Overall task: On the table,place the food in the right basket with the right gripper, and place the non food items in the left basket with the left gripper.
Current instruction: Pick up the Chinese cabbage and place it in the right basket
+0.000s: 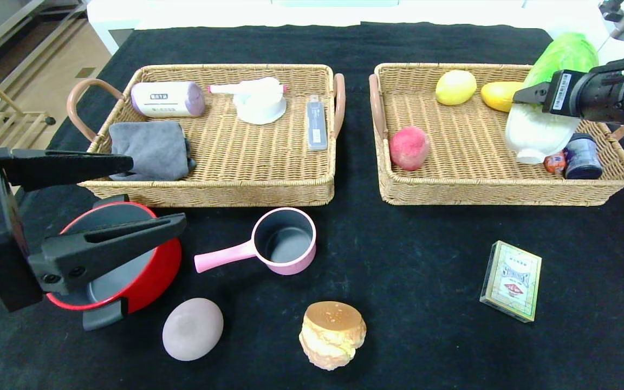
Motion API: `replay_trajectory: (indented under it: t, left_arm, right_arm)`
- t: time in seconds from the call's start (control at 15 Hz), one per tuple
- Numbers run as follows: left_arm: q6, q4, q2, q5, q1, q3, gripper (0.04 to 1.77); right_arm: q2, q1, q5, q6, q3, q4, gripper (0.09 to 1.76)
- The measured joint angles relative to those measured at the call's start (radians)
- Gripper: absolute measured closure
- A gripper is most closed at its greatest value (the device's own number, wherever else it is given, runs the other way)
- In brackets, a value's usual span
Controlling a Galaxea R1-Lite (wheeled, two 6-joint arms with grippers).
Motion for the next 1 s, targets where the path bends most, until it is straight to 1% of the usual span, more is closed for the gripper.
replay_trajectory:
  t: [0.4, 0.67, 1.0]
  left_arm:
    - [0.0, 0.0, -0.004, 0.0, 0.0, -0.001, 0.09]
    - [0.0, 0.0, -0.006, 0.0, 0.0, -0.001, 0.09]
    - [-0.001, 0.0, -0.006, 0.0, 0.001, 0.0, 0.09]
  right_arm:
    - [0.064, -0.02, 0.0, -0.001, -0.052, -0.001, 0.41]
    - [0.076, -0.023, 0.001, 0.0, -0.061, 0.002, 0.27]
    - [0.078, -0.024, 0.001, 0.0, -0.063, 0.002, 0.2]
